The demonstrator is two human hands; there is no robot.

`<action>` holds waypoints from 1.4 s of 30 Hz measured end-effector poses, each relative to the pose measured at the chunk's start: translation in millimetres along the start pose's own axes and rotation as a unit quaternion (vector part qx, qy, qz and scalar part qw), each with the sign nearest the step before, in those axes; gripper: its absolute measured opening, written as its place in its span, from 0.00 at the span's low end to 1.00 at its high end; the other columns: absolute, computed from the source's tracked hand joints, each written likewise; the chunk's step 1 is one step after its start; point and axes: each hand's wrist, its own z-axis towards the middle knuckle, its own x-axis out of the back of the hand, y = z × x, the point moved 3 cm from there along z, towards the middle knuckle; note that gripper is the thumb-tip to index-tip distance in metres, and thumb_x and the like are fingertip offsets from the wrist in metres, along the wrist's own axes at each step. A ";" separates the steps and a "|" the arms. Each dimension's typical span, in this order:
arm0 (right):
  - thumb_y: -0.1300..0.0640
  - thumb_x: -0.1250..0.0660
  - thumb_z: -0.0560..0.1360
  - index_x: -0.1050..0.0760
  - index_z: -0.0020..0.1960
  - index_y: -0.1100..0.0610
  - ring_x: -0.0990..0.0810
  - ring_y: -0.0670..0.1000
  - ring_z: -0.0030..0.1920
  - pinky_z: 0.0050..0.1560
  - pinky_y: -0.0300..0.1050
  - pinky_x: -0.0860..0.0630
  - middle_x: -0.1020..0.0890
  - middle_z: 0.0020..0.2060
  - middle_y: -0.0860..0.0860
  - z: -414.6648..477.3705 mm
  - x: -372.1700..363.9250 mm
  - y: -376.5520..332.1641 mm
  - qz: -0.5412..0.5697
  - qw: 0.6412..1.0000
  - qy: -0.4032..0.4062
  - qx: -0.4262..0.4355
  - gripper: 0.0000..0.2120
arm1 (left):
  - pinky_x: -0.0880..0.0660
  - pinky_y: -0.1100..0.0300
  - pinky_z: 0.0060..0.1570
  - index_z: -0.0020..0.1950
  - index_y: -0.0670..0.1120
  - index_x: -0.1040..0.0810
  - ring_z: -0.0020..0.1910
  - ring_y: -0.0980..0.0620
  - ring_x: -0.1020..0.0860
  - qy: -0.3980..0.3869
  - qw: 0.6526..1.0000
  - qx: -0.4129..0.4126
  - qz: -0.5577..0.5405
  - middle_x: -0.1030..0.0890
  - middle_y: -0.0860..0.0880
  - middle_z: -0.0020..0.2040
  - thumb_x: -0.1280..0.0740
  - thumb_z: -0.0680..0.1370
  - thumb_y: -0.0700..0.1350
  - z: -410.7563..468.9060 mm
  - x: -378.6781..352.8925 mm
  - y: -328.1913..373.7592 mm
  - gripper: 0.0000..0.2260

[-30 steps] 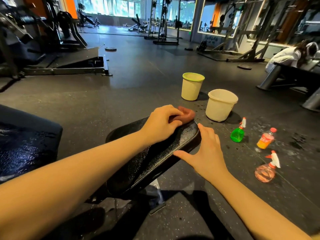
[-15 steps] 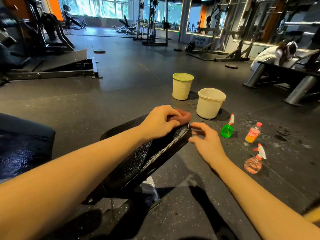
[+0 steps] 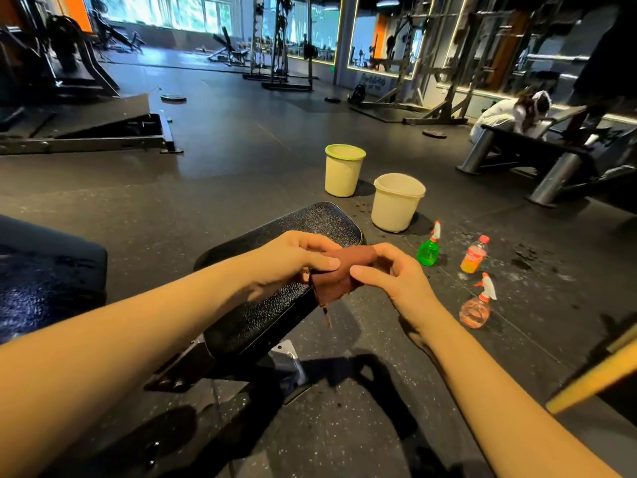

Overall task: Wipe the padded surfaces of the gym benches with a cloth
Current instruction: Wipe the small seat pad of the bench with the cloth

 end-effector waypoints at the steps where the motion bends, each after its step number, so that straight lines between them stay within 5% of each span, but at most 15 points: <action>1: 0.63 0.25 0.73 0.20 0.52 0.59 0.16 0.53 0.50 0.54 0.49 0.19 0.14 0.49 0.58 -2.2 -1.1 0.5 0.030 0.999 0.009 -0.011 0.09 | 0.23 0.53 0.54 0.57 0.43 0.16 0.49 0.46 0.18 0.001 1.000 0.004 -0.005 0.15 0.41 0.52 0.29 0.78 0.39 0.2 -1.3 -0.5 0.08; 5: 0.63 0.27 0.75 0.22 0.54 0.66 0.17 0.54 0.43 0.44 0.46 0.21 0.16 0.42 0.59 -7.1 6.9 6.4 0.152 0.979 0.109 -0.078 0.11 | 0.24 0.51 0.51 0.52 0.46 0.17 0.42 0.49 0.20 0.101 0.989 -0.030 0.102 0.15 0.47 0.45 0.25 0.77 0.45 3.6 5.2 -6.0 0.06; 8: 0.60 0.26 0.76 0.20 0.52 0.60 0.17 0.51 0.40 0.40 0.43 0.21 0.15 0.40 0.54 -3.6 20.0 23.7 0.082 0.962 0.228 -0.130 0.07 | 0.22 0.51 0.57 0.56 0.51 0.19 0.49 0.53 0.19 0.210 0.892 -0.072 0.393 0.16 0.54 0.50 0.24 0.74 0.54 -2.6 20.7 -14.0 0.14; 12: 0.62 0.30 0.77 0.18 0.51 0.58 0.20 0.50 0.40 0.37 0.41 0.26 0.17 0.39 0.51 16.2 14.6 39.6 -0.028 0.959 0.259 -0.115 0.04 | 0.26 0.49 0.64 0.67 0.52 0.22 0.63 0.50 0.25 0.182 0.837 -0.081 0.509 0.21 0.52 0.63 0.23 0.70 0.62 -12.2 27.3 -30.8 0.29; 19: 0.56 0.30 0.77 0.22 0.48 0.54 0.23 0.55 0.44 0.46 0.47 0.31 0.21 0.39 0.49 12.6 -30.9 56.4 -0.179 0.937 0.299 -0.026 0.02 | 0.29 0.46 0.68 0.74 0.54 0.26 0.69 0.50 0.27 0.157 0.830 -0.050 0.533 0.23 0.54 0.70 0.30 0.66 0.70 -16.8 34.1 -37.9 0.39; 23: 0.52 0.31 0.77 0.24 0.43 0.51 0.20 0.54 0.42 0.47 0.55 0.23 0.19 0.37 0.47 -35.0 -86.5 84.9 -0.164 0.965 0.206 -0.013 0.05 | 0.29 0.47 0.68 0.74 0.54 0.25 0.70 0.48 0.26 0.167 0.829 -0.042 0.532 0.21 0.52 0.69 0.28 0.64 0.70 -15.0 33.4 -34.4 0.41; 28: 0.56 0.29 0.75 0.19 0.47 0.55 0.20 0.57 0.44 0.47 0.50 0.27 0.16 0.40 0.53 26.3 -13.7 54.3 -0.164 0.921 0.352 -0.015 0.03 | 0.30 0.51 0.67 0.73 0.54 0.25 0.68 0.48 0.25 0.188 0.832 -0.047 0.520 0.20 0.49 0.68 0.21 0.67 0.63 -14.5 33.4 -34.3 0.37; 31: 0.57 0.31 0.77 0.20 0.47 0.57 0.21 0.58 0.46 0.47 0.50 0.32 0.16 0.43 0.55 25.5 -20.2 57.2 -0.172 0.920 0.352 -0.024 0.04 | 0.31 0.55 0.63 0.73 0.55 0.24 0.66 0.49 0.24 0.193 0.828 -0.044 0.524 0.20 0.49 0.66 0.21 0.67 0.63 -14.1 31.7 -34.2 0.37; 35: 0.53 0.32 0.78 0.26 0.41 0.52 0.25 0.51 0.40 0.42 0.50 0.32 0.21 0.37 0.47 -34.4 -87.2 67.2 -0.200 0.949 0.243 0.020 0.08 | 0.30 0.55 0.64 0.73 0.56 0.24 0.66 0.49 0.24 0.188 0.835 -0.039 0.515 0.20 0.50 0.67 0.23 0.65 0.68 -17.1 35.0 -39.0 0.38; 38: 0.52 0.32 0.76 0.23 0.43 0.55 0.22 0.57 0.41 0.43 0.53 0.26 0.19 0.38 0.51 5.2 -44.7 57.9 -0.242 0.920 0.307 0.036 0.06 | 0.30 0.56 0.64 0.72 0.56 0.23 0.66 0.50 0.24 0.179 0.839 -0.039 0.512 0.19 0.50 0.66 0.28 0.62 0.74 -17.9 35.4 -39.5 0.42; 42: 0.53 0.34 0.79 0.23 0.46 0.56 0.22 0.59 0.46 0.43 0.51 0.31 0.19 0.43 0.54 32.8 -11.8 48.9 -0.293 0.898 0.327 0.020 0.07 | 0.31 0.56 0.65 0.72 0.54 0.23 0.67 0.50 0.25 0.192 0.835 -0.055 0.513 0.20 0.49 0.67 0.22 0.68 0.63 -16.4 33.2 -40.6 0.34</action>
